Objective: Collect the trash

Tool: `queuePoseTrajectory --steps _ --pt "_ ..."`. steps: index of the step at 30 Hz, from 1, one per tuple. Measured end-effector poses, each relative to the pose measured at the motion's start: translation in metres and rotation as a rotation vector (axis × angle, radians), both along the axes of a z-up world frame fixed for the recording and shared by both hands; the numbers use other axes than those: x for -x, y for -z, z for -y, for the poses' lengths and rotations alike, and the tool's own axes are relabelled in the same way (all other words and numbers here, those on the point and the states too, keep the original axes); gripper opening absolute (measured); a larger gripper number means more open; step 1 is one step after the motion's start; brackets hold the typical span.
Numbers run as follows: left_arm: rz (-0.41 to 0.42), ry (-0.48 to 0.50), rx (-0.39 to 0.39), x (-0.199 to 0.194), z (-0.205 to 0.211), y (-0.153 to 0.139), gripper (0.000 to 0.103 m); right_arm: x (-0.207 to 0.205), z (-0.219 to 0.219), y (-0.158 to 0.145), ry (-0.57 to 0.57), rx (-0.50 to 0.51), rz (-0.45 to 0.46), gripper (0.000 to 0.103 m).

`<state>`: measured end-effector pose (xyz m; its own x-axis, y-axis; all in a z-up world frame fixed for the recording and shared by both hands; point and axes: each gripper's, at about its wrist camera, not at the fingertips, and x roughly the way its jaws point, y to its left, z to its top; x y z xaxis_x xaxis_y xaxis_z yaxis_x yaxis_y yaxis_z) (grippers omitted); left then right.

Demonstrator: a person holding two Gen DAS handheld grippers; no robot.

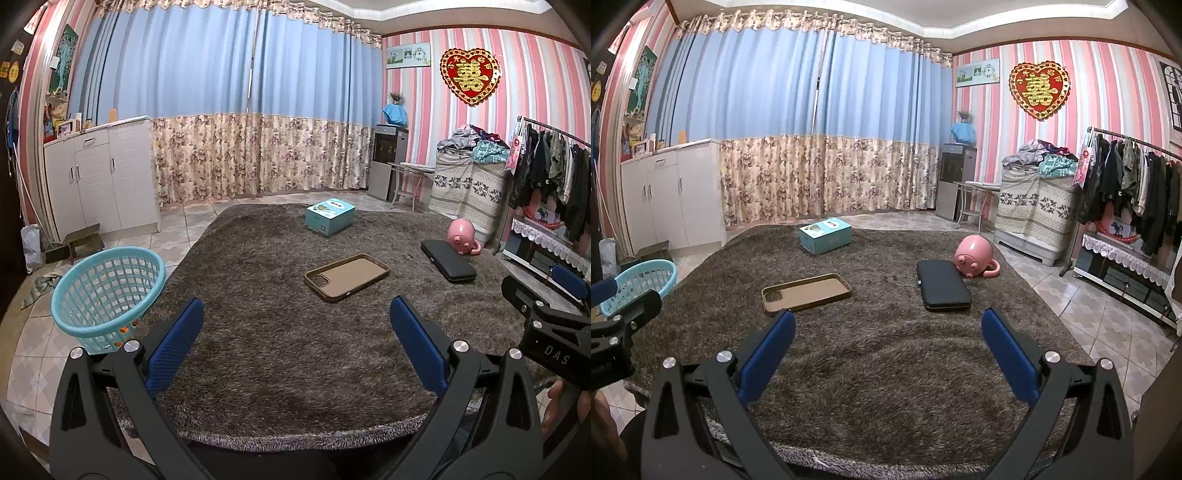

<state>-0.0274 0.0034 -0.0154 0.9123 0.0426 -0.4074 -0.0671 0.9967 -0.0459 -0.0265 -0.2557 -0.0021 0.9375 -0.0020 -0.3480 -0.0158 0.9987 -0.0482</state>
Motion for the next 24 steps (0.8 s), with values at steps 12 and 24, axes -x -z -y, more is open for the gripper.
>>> queuePoseTrajectory --steps 12,24 --pt "0.001 0.000 0.000 -0.0005 -0.0013 0.0005 0.097 0.0000 0.0000 0.0002 0.001 0.001 0.001 0.099" --pt "0.003 0.005 0.001 -0.0013 0.0010 -0.0007 0.097 -0.0020 0.0010 0.0023 0.000 0.004 0.002 0.098"
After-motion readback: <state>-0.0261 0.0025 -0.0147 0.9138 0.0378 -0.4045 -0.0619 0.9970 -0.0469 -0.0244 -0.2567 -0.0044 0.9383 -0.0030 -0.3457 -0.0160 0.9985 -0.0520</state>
